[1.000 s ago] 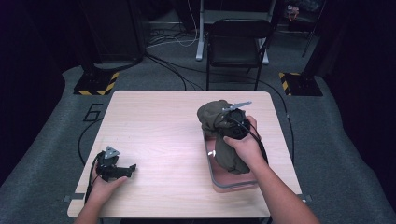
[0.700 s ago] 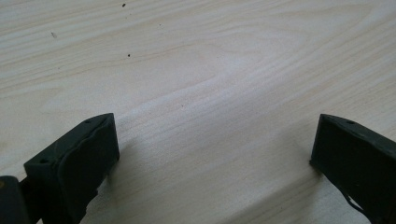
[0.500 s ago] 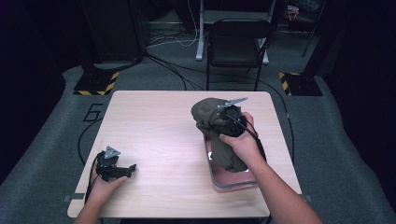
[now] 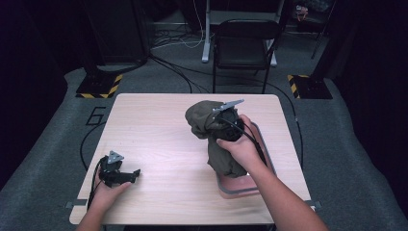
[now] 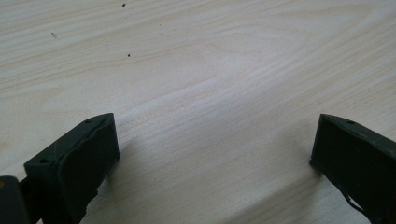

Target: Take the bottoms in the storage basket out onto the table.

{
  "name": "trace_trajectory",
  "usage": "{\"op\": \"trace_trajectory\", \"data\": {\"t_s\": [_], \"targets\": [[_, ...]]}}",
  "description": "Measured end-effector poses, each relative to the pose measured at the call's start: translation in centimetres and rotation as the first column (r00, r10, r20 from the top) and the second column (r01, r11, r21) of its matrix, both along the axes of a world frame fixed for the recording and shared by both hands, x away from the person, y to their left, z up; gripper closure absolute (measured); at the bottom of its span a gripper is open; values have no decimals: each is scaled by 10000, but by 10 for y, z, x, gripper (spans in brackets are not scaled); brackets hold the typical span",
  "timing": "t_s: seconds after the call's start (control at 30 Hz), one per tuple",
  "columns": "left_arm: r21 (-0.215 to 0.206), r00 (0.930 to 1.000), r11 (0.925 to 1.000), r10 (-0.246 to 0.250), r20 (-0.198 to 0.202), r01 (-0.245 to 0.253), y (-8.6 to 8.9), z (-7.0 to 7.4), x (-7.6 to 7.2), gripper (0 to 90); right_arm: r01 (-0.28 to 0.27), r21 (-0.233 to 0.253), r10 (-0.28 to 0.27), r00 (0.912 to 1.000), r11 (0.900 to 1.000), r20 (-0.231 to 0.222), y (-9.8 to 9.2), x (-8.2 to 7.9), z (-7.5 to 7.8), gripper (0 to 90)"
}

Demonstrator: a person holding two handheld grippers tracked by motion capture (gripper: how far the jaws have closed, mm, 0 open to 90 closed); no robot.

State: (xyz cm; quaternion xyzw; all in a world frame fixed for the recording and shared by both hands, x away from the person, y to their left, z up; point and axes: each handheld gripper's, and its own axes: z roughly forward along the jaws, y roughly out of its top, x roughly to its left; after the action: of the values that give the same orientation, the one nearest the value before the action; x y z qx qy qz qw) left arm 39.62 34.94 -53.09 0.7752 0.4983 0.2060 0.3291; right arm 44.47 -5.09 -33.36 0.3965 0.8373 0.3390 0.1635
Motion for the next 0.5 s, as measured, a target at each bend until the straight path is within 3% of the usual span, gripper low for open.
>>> {"op": "trace_trajectory", "data": {"t_s": [0.5], "targets": [[-7,10000,10000,5,2,-5,0,0,0,6,-443,47,443,9990,9990,-41,23,1,1,602]]}}
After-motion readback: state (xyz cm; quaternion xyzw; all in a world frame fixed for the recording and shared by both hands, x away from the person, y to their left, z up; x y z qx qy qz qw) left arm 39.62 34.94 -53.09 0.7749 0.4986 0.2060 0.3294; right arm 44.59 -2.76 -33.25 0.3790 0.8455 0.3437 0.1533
